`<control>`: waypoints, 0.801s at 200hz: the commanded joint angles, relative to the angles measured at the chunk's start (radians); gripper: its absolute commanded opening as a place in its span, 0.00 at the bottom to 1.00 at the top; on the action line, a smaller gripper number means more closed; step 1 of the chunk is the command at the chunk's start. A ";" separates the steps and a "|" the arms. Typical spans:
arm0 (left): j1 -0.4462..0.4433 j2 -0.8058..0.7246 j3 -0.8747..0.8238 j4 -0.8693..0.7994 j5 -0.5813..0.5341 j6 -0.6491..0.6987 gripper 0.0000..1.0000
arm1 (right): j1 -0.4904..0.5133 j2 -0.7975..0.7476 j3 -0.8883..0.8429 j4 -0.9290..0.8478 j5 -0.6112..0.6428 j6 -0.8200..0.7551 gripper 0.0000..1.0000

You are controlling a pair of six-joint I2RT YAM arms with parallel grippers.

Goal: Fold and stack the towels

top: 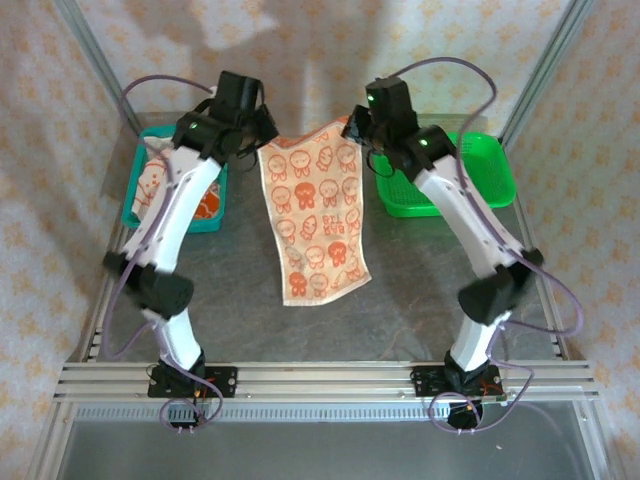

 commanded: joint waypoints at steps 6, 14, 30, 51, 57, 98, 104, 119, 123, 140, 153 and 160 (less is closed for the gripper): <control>0.045 0.203 0.181 -0.019 0.039 0.083 0.00 | -0.062 0.226 0.216 -0.057 -0.108 -0.010 0.00; 0.057 0.263 0.222 -0.013 0.048 0.083 0.00 | -0.076 0.301 0.291 -0.079 -0.116 -0.003 0.00; 0.077 0.341 0.250 0.026 0.083 0.074 0.00 | -0.097 0.427 0.409 -0.091 -0.143 -0.002 0.00; 0.094 0.391 0.238 0.072 0.113 0.064 0.00 | -0.115 0.529 0.486 -0.101 -0.136 -0.005 0.00; 0.096 0.398 0.235 0.074 0.114 0.067 0.00 | -0.121 0.541 0.485 -0.099 -0.138 -0.004 0.00; 0.095 0.329 0.027 0.172 0.195 0.030 0.00 | -0.125 0.503 0.332 -0.063 -0.132 -0.030 0.00; 0.093 0.304 -0.031 0.202 0.207 0.014 0.00 | -0.125 0.491 0.305 -0.061 -0.133 -0.037 0.00; 0.084 0.232 -0.179 0.277 0.230 -0.031 0.00 | -0.125 0.455 0.233 -0.055 -0.140 -0.053 0.00; 0.082 0.213 -0.218 0.294 0.233 -0.044 0.00 | -0.125 0.442 0.208 -0.050 -0.145 -0.056 0.00; 0.065 0.128 -0.364 0.365 0.234 -0.088 0.00 | -0.124 0.374 0.088 -0.015 -0.163 -0.071 0.00; 0.050 0.072 -0.446 0.394 0.225 -0.110 0.00 | -0.124 0.310 -0.019 0.020 -0.165 -0.077 0.00; 0.042 0.046 -0.482 0.404 0.218 -0.122 0.00 | -0.125 0.275 -0.077 0.042 -0.166 -0.082 0.00</control>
